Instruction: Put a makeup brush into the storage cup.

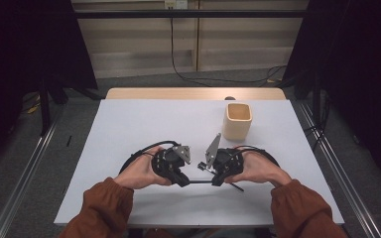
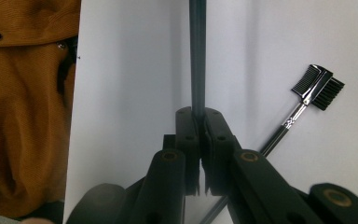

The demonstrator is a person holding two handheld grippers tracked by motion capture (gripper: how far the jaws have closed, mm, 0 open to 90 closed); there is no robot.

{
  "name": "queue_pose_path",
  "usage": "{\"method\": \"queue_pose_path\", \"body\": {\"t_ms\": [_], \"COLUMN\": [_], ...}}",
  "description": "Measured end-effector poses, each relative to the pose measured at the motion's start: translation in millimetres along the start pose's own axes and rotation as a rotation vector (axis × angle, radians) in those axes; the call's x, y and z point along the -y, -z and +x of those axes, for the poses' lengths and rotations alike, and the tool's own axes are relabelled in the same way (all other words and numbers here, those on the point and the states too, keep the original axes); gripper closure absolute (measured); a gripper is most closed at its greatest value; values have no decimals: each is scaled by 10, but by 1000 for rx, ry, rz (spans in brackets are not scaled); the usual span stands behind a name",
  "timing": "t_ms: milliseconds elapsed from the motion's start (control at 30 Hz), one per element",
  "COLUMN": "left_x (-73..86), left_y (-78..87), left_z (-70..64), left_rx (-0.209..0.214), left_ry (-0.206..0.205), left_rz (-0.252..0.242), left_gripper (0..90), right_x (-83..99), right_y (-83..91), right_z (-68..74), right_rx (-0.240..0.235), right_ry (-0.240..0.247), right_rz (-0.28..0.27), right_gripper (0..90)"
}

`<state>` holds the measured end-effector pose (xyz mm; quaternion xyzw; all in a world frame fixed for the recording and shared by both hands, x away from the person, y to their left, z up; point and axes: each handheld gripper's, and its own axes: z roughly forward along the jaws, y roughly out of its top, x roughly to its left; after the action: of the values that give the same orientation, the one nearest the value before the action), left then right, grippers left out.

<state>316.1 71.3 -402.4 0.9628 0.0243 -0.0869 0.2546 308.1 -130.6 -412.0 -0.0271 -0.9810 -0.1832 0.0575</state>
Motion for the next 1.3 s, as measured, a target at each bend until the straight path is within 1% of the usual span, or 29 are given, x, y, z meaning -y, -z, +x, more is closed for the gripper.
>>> {"method": "queue_pose_path", "body": {"t_ms": [33, 67, 167, 200, 233, 267, 300, 333, 400, 433, 467, 500, 533, 600, 633, 733, 767, 800, 867, 933, 1033, 1100, 1267, 1300], "left_x": [5, 7, 15, 17, 22, 25, 30, 34, 42, 46, 49, 52, 60, 80, 88, 109, 117, 122, 131, 145, 183, 220, 314, 332], "left_y": [1, 7, 19, 24, 28, 31, 26, 25, 29, 31, 39, 47, 49, 69, 75, 86, 88, 90, 104, 120, 156, 181, 255, 261], "left_z": [0, 7, 14, 18, 21, 20, 15, 15, 20, 21, 28, 35, 40, 57, 61, 69, 72, 71, 70, 65, 57, 47, 49, 50], "left_rx": [2, 1, 0, -1, -2, -10, -27, -32, -46, -54, -59, -73, -97, -97, -105, -135, -135, -144, -153, -162, -169, -161, -164, -167], "left_ry": [8, 4, 16, 21, 20, 21, 25, 28, 34, 37, 42, 63, 82, 91, 102, 128, 129, 131, 130, 133, 133, 131, 144, 149], "left_rz": [-9, -12, -33, -41, -49, -50, -54, -58, -67, -72, -73, -75, -88, -103, -108, -109, -116, -120, -124, -142, -154, -170, -210, -225], "left_gripper": [829, 827, 817, 801, 772, 762, 743, 724, 668, 646, 607, 551, 477, 445, 419, 286, 256, 232, 171, 125, 83, 62, 41, 41], "right_x": [6, 10, 25, 29, 34, 38, 42, 47, 55, 59, 63, 66, 70, 79, 83, 100, 106, 111, 121, 133, 154, 171, 228, 242], "right_y": [9, 12, 31, 34, 39, 40, 44, 46, 53, 56, 61, 69, 71, 82, 85, 94, 98, 98, 99, 104, 120, 125, 135, 142], "right_z": [10, 7, 3, 0, 3, 3, 4, 2, -3, 1, -1, 4, 4, 6, 3, 1, 3, -4, -4, -6, -3, 1, 0, 0], "right_rx": [-6, -4, -3, 1, -7, -9, -8, -8, 1, 1, 4, 4, 5, 10, 13, 12, 11, 16, 14, 20, 26, 25, 37, 40], "right_ry": [-13, -10, -14, -12, -20, -22, -25, -24, -22, -30, -27, -34, -32, -35, -31, -37, -46, -40, -48, -55, -62, -67, -91, -98], "right_rz": [7, -1, -11, -15, -12, -12, -12, -18, -25, -25, -25, -22, -24, -27, -31, -33, -28, -30, -29, -31, -34, -36, -39, -38], "right_gripper": [862, 862, 862, 862, 862, 862, 862, 862, 862, 862, 862, 862, 863, 862, 862, 863, 862, 862, 863, 862, 862, 862, 862, 862]}}
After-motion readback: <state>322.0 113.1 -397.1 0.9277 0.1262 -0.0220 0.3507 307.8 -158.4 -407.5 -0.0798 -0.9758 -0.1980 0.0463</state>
